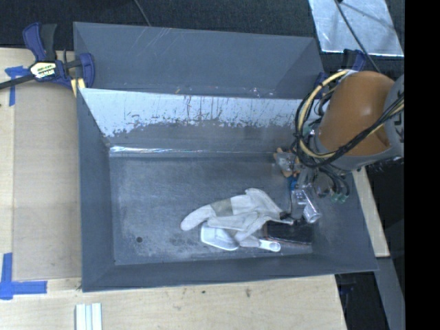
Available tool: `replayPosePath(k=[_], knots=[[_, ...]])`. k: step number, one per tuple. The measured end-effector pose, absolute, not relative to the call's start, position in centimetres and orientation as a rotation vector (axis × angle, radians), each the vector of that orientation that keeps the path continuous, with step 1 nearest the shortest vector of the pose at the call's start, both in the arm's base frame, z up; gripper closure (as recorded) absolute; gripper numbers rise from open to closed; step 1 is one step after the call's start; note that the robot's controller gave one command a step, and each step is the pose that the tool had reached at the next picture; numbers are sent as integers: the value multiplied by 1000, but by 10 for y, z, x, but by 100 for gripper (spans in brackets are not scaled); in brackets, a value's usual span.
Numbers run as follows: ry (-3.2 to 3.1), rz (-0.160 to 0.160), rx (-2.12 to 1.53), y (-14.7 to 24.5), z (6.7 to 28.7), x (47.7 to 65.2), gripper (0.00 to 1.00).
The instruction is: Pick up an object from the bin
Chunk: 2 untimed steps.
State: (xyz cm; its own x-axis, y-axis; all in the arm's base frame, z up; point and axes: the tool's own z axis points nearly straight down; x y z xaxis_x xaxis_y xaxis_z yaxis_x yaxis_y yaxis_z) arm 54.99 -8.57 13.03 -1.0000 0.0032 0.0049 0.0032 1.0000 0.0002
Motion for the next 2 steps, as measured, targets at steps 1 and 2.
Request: replayPosePath(k=[1,2], knots=[[-3145,1,-1,-86,135,552,0],[-3148,4,91,-70,103,559,0]])
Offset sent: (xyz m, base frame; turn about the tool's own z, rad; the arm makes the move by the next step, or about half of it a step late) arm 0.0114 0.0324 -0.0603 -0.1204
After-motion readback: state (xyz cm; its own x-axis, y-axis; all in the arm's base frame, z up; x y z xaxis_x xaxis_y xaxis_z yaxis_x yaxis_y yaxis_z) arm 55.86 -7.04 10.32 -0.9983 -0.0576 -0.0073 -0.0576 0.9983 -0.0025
